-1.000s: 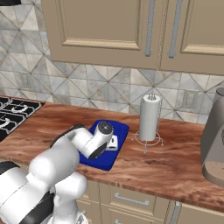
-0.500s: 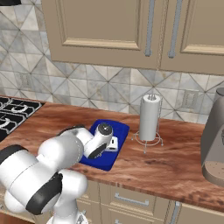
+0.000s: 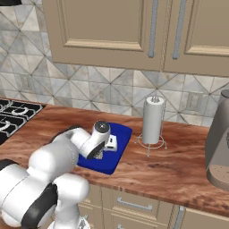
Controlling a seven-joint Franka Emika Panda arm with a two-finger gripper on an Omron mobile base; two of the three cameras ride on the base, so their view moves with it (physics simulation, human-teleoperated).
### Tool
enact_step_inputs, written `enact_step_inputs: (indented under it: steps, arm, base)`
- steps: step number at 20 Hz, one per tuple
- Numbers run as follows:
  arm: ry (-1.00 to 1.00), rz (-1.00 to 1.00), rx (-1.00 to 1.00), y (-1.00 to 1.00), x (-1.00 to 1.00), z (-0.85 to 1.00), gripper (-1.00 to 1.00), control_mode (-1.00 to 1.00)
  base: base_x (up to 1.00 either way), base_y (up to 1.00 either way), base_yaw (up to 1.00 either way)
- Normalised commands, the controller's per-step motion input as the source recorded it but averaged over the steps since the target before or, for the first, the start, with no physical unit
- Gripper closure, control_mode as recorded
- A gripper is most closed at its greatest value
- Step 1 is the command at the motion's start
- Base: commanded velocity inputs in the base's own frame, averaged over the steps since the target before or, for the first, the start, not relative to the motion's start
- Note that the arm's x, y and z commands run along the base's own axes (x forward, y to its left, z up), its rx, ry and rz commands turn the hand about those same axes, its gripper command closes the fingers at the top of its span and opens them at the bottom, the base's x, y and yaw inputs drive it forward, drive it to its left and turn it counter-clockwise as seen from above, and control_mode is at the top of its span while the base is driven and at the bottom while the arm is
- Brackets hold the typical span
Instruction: Take out the milk from the fridge and place it on the tray on the counter. Then take the sugar cube near the tray and place it in the tray.
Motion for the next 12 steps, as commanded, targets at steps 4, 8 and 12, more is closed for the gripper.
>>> enact_step_inputs:
  steps: [4,8,12]
  arm:
    - [-0.09,-0.09,0.0,0.02,-0.54,0.29,-1.0,-1.0]
    - [-0.16,-0.11,0.0,0.0,-0.89,0.5,-1.0,-1.0]
    - [-0.14,-0.05,0.0,0.0,-0.84,0.94,-1.0,-1.0]
  base:
    - [0.0,0.0,0.0]
    - [0.0,0.0,0.0]
    - [0.0,0.0,0.0]
